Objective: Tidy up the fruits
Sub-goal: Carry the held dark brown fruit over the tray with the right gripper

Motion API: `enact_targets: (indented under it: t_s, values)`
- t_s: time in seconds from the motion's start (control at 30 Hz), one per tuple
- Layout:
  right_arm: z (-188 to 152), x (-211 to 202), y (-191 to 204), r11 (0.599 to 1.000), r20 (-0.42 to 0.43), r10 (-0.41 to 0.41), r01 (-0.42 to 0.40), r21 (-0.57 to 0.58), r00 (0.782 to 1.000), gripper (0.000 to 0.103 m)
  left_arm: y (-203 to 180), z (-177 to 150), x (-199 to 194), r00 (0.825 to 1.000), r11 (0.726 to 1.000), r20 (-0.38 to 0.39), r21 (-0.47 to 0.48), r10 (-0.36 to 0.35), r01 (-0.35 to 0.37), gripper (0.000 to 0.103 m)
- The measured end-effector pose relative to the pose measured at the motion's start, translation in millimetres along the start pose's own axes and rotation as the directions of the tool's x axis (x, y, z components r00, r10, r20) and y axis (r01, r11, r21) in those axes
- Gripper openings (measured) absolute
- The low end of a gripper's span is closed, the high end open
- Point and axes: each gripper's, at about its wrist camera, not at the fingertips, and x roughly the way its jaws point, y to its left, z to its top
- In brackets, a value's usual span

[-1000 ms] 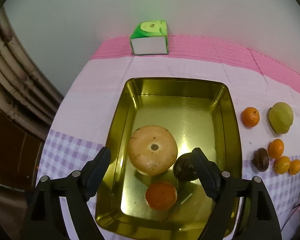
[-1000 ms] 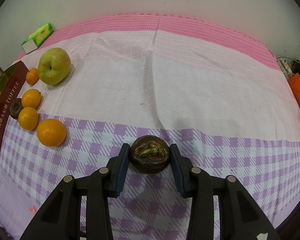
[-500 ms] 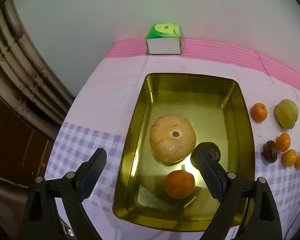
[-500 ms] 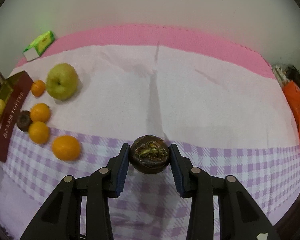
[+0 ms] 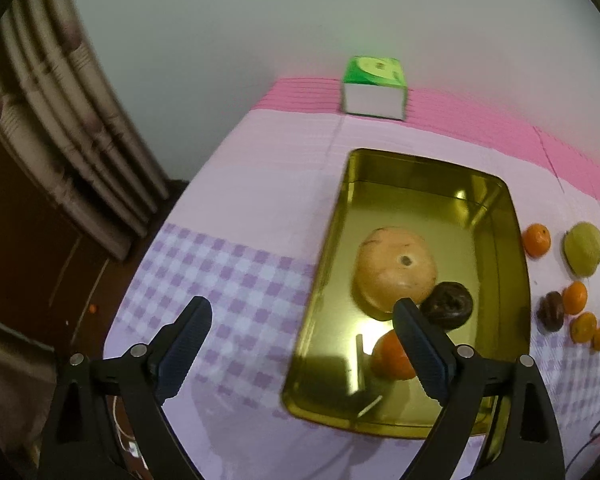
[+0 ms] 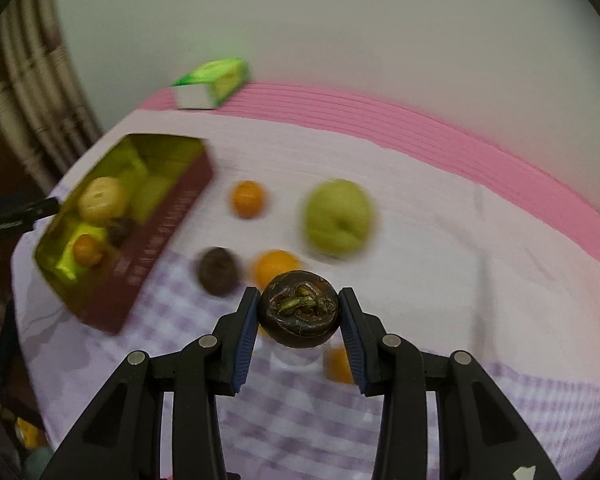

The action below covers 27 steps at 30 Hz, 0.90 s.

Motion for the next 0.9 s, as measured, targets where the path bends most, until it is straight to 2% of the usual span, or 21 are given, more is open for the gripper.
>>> enact_targets:
  t_s: [0.2,0.43,0.67,0.9]
  values:
    - [19,12,67,0.990,0.002,0.107,-0.106,-0.098,0.994,0.037,28,-10,-7,1.000,0.996,-0.001,-0.085,0.030,-0.030,0.092]
    - [33,31,131,0.961,-0.024,0.179,-0.180,-0.207,0.984,0.037,49,-13,-11,0.999,0.986,-0.011,-0.162,0.032,-0.033,0.092]
    - [36,56,168,0.941,-0.078,0.182,-0.196,-0.274,0.980,0.037,66,-15,-1,0.998,0.972,-0.053,-0.232,0.022,-0.034,0.092]
    - [36,73,184,0.932,-0.110,0.164,-0.191,-0.308,0.980,0.037,67,-15,3,0.997,0.971,-0.068,-0.238,0.022,-0.038,0.092]
